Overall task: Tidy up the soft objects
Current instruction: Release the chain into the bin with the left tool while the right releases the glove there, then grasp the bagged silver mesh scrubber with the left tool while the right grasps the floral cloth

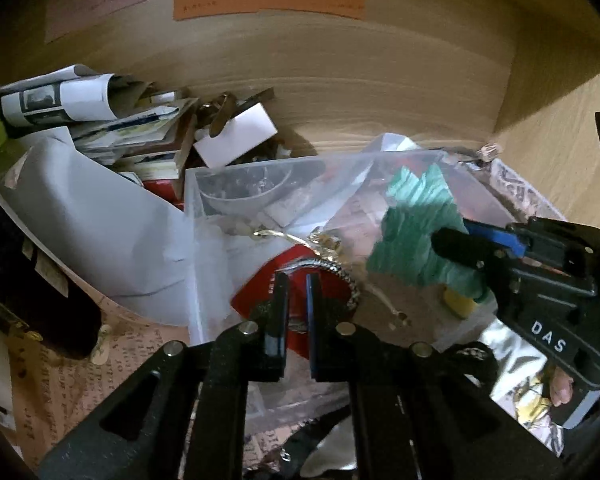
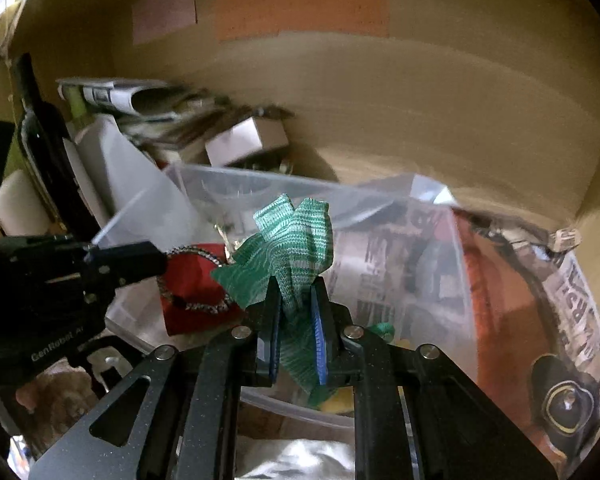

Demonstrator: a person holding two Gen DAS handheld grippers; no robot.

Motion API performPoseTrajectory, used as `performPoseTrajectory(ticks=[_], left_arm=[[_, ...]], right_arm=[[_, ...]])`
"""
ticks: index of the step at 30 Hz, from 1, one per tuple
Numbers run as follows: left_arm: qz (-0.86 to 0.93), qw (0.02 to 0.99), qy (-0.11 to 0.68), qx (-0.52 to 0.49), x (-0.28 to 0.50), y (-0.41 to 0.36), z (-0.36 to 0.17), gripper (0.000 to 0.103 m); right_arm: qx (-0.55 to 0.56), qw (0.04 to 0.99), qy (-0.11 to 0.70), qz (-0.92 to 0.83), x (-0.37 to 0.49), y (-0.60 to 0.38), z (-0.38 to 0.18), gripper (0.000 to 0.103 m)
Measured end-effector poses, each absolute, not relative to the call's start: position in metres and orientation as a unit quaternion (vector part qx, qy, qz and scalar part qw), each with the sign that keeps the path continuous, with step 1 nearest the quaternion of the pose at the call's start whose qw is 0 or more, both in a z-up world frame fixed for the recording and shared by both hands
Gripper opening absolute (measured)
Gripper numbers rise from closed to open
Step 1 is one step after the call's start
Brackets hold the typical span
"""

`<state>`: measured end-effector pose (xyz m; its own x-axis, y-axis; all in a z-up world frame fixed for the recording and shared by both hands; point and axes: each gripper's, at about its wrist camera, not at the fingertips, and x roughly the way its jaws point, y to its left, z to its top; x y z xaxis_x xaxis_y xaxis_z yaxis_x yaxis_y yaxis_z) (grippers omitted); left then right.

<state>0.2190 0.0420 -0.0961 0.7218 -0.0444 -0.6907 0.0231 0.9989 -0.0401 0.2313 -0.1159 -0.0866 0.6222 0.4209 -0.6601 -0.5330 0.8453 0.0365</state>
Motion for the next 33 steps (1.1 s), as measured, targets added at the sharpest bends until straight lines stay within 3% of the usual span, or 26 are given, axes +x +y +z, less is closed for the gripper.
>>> performPoseTrajectory(ticks=[4,12,14,16,19,30,33], left_arm=[[-0.023,0.926,0.377,-0.019,0.22,0.045,-0.097,0.009],[-0.033,0.931,0.362,-0.04,0.199,0.052,-0.081,0.02],[-0.035,0.935,0.351,-0.04,0.191,0.052,-0.074,0.026],[-0.036,0.941,0.335,-0.04,0.178,0.052,-0.064,0.04],[-0.033,0.948,0.313,-0.037,0.16,0.048,-0.052,0.053],[-0.04,0.961,0.273,-0.032,0.102,0.026,-0.04,0.092],[-0.044,0.96,0.275,-0.033,0.091,0.018,-0.047,0.096]], right_arm=[[-0.087,0.895,0.349,0.263,0.231,-0.115,-0.089,0.016],[-0.08,0.911,0.311,0.259,0.219,-0.121,-0.071,0.046],[-0.079,0.917,0.295,0.257,0.212,-0.124,-0.063,0.048],[-0.077,0.921,0.282,0.257,0.204,-0.127,-0.056,0.053],[-0.075,0.929,0.26,0.252,0.189,-0.135,-0.046,0.06],[-0.065,0.943,0.227,0.235,0.131,-0.17,-0.036,0.078],[-0.065,0.943,0.233,0.23,0.118,-0.179,-0.043,0.082]])
